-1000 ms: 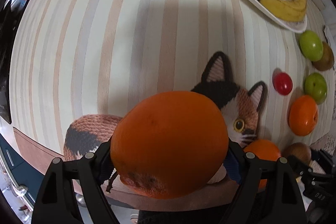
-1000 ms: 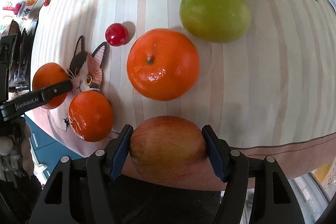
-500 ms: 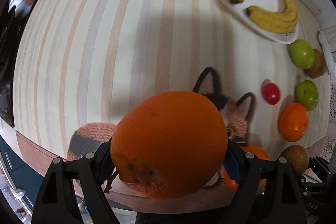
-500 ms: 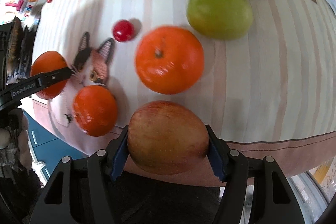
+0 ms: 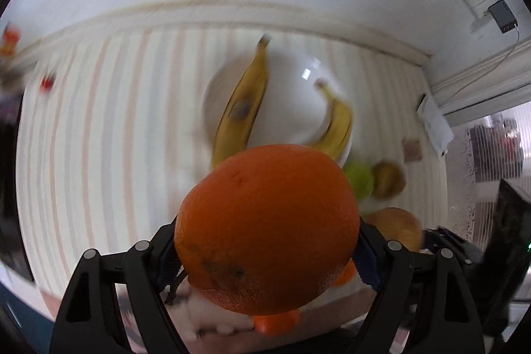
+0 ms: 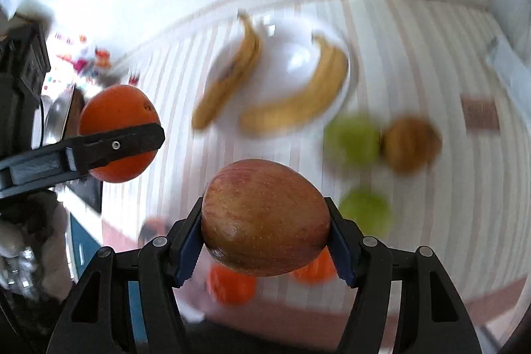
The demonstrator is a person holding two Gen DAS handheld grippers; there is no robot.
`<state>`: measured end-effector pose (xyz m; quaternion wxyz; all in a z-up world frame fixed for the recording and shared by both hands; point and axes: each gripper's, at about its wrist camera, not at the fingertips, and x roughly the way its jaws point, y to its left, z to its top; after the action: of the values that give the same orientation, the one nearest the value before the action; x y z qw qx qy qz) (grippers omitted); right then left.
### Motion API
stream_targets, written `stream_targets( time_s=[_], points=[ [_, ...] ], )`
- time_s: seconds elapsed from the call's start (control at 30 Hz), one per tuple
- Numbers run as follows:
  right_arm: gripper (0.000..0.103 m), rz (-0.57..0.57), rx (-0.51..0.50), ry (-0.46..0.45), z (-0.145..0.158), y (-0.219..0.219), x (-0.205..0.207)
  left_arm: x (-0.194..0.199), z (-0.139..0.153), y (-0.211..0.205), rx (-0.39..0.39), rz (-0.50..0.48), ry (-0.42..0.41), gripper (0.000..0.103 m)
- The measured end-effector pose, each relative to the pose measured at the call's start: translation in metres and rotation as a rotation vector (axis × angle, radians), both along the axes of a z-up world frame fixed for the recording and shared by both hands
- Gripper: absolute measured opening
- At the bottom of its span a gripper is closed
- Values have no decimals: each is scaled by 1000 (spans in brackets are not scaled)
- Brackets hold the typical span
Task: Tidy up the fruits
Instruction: 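Place the red apple and orange on the plate, opening both tools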
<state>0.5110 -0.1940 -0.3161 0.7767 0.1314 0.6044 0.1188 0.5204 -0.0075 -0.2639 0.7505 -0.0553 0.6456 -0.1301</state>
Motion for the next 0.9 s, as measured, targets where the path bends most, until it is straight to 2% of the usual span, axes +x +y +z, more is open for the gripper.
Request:
stream_targets(
  time_s=[0.07,0.17,0.27,0.4,0.57,0.83,0.9],
  points=[
    [68,-2,-21,-34,-3,3,30,29,5,-9,28,-24,-8,83],
    [68,2,-29,-47,-13,8,57,82,-5,-27,65,-68,27,83],
    [68,1,-31,-48,-22,11,86,114,-17,-42,90,-107,81,83],
    [68,0,-18,-35,-35,20,99,139,-39,-58,82,-146,164,83],
    [68,-11,-3,-6,-53,33,105,149,-66,-70,94,-200,261,83],
    [71,-35,32,37,-68,37,109,151,-98,-76,184,-216,320,84],
    [71,-36,29,42,-67,39,110,149,-98,-78,206,-231,307,84]
  ],
)
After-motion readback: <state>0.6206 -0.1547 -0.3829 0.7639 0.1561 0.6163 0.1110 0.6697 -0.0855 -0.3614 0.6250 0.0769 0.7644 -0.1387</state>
